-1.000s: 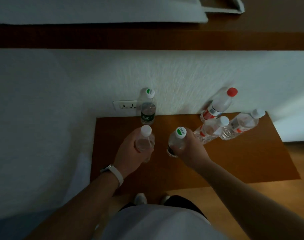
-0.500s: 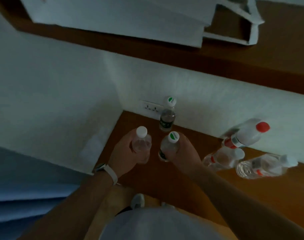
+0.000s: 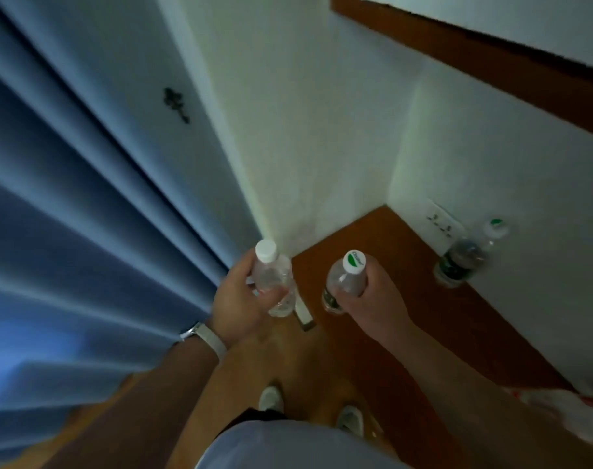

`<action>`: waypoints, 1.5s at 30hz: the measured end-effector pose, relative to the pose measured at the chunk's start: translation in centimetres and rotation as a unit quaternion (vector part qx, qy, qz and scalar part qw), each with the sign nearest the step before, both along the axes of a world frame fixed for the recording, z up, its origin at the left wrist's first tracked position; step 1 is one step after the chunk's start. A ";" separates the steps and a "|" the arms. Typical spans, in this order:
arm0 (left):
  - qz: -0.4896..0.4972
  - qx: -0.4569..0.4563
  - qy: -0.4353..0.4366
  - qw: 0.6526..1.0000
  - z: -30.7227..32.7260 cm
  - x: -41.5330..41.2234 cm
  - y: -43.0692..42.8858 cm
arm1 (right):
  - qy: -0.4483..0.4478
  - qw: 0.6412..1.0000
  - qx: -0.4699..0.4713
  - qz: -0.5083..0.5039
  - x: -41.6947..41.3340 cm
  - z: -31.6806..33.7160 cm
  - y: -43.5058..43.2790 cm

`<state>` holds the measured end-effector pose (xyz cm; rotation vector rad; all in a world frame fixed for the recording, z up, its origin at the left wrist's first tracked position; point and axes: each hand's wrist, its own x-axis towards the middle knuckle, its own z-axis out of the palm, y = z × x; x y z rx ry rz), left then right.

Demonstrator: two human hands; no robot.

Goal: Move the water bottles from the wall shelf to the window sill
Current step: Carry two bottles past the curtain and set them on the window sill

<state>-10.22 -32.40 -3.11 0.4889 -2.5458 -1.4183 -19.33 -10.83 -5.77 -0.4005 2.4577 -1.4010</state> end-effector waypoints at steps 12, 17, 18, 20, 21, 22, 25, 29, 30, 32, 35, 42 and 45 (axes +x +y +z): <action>0.220 0.036 0.068 0.972 2.2 14.5 -8.5 | 0.035 0.985 -0.042 0.166 6.8 4.0 -13.1; 0.275 0.019 0.096 0.956 3.1 21.8 -12.9 | 0.051 0.975 -0.041 0.211 12.4 5.6 -18.9; 0.290 0.019 0.104 0.951 3.1 23.4 -14.0 | 0.054 0.974 -0.044 0.215 13.8 6.1 -20.1; 0.312 0.014 0.119 0.942 3.6 26.6 -15.8 | 0.062 0.971 -0.046 0.224 16.5 7.0 -22.3; 0.318 0.010 0.124 0.940 4.1 28.1 -16.6 | 0.065 0.970 -0.043 0.230 17.9 7.4 -23.5; 0.323 0.007 0.128 0.938 4.5 29.7 -17.4 | 0.066 0.968 -0.046 0.237 19.3 7.8 -24.6; 0.337 0.005 0.143 0.931 5.5 34.3 -20.0 | 0.072 0.962 -0.058 0.257 23.5 8.7 -28.0; 0.361 -0.002 0.161 0.918 6.9 40.1 -22.7 | 0.083 0.953 -0.062 0.286 28.8 9.8 -32.4; 0.372 -0.007 0.159 0.915 7.2 41.5 -23.3 | 0.086 0.950 -0.068 0.294 30.0 10.0 -33.4; 0.391 -0.012 0.158 0.906 7.6 44.2 -24.5 | 0.087 0.943 -0.074 0.311 32.0 10.3 -35.5; 0.427 -0.004 0.157 0.891 7.8 48.1 -26.2 | 0.091 0.931 -0.076 0.344 34.9 11.0 -38.8; 0.514 -0.026 0.131 0.847 8.0 54.4 -29.5 | 0.082 0.892 -0.092 0.434 39.5 11.5 -46.7; 0.551 -0.032 0.125 0.824 7.5 55.7 -31.4 | 0.076 0.874 -0.097 0.469 40.8 11.5 -50.5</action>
